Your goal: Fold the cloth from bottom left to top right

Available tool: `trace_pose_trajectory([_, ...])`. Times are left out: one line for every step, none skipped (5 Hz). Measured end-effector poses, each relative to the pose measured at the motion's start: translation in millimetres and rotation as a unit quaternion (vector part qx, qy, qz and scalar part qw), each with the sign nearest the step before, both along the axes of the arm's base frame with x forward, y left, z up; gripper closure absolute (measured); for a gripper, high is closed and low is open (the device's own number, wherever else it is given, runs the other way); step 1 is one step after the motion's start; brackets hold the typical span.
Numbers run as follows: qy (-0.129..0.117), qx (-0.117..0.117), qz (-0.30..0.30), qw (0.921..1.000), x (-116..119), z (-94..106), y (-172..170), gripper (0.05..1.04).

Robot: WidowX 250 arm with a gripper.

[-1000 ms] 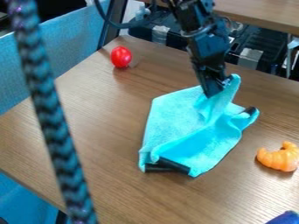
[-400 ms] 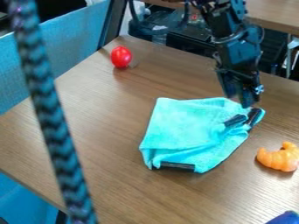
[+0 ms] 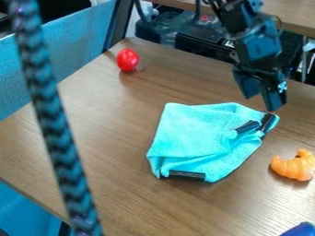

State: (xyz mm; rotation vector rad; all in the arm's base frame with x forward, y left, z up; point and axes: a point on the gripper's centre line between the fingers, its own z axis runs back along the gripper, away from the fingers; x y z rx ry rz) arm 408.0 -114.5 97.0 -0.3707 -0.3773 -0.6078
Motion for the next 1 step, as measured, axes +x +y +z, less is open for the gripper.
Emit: trace_pose_trajectory([-0.005,0.056,0.008,0.9984,-15.3,39.1,30.7,0.083])
